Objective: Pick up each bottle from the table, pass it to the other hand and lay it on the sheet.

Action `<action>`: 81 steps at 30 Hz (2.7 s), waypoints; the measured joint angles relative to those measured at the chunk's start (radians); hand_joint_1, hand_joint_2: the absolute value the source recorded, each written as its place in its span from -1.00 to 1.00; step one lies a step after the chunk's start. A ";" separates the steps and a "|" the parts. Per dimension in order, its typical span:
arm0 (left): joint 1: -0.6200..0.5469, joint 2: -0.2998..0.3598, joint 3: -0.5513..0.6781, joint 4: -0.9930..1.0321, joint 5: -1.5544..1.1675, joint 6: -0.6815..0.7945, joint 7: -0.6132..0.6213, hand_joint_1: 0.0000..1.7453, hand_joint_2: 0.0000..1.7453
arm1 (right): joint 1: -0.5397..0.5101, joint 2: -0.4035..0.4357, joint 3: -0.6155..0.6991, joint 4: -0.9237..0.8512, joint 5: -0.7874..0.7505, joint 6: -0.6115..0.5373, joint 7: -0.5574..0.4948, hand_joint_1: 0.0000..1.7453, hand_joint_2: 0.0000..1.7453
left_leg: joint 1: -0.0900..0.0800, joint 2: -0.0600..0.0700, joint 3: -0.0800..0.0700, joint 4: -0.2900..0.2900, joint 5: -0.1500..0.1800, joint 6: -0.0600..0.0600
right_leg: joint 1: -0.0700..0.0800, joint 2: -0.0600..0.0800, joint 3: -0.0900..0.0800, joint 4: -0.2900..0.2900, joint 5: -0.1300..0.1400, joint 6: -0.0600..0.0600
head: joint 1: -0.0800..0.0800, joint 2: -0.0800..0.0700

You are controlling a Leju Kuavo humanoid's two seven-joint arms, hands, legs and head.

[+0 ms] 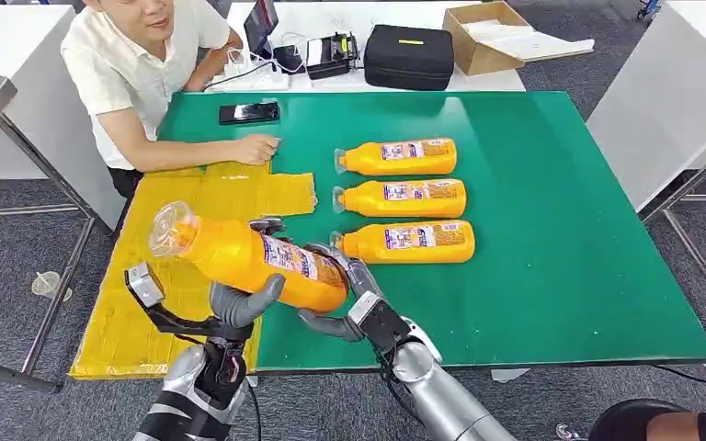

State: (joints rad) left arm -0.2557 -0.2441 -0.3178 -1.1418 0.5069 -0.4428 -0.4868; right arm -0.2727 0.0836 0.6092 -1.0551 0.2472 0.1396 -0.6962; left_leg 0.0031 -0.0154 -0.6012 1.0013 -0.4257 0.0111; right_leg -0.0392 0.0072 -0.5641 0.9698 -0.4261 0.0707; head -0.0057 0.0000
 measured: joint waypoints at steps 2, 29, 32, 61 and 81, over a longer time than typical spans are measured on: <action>0.005 0.000 -0.002 -0.010 -0.020 0.021 -0.011 1.00 1.00 | 0.001 0.003 0.002 0.006 -0.003 0.001 0.000 -1.00 1.00 | 0.000 0.000 0.000 0.000 0.000 0.000 | 0.000 0.000 0.000 0.000 0.000 0.000 | 0.000 0.000; 0.057 0.040 -0.006 -0.100 -0.291 0.227 -0.068 1.00 1.00 | 0.048 0.032 -0.094 -0.026 0.160 -0.500 0.053 -1.00 1.00 | 0.000 0.000 0.000 0.000 0.000 0.000 | 0.000 0.000 0.000 0.000 0.000 0.000 | 0.000 0.000; 0.074 0.063 -0.005 -0.133 -0.354 0.255 -0.069 1.00 1.00 | 0.052 0.021 -0.154 -0.092 0.219 -0.619 0.073 -1.00 1.00 | 0.000 0.000 0.000 0.000 0.000 0.000 | 0.000 0.000 0.000 0.000 0.000 0.000 | 0.000 0.000; -0.300 0.269 -0.174 0.318 -1.517 0.553 0.293 1.00 1.00 | 0.108 -0.020 -0.336 -0.357 0.385 -0.729 0.063 -1.00 1.00 | 0.001 0.000 -0.001 0.000 0.005 -0.003 | 0.002 -0.001 -0.002 0.002 0.003 -0.003 | 0.000 0.000; -0.467 0.223 -0.187 0.605 -1.379 0.389 0.325 -1.00 1.00 | 0.070 -0.019 -0.293 -0.321 0.289 -0.666 0.031 -1.00 1.00 | 0.001 0.000 -0.002 0.000 0.006 -0.004 | 0.002 -0.001 -0.002 0.002 0.004 -0.003 | 0.000 0.000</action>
State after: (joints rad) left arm -0.7223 -0.0214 -0.5051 -0.5371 -0.8720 -0.0538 -0.1613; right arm -0.2025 0.0645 0.3166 -1.3763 0.5363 -0.5260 -0.6657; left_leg 0.0044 -0.0158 -0.6029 1.0013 -0.4195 0.0073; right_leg -0.0372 0.0063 -0.5666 0.9721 -0.4223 0.0682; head -0.0057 0.0000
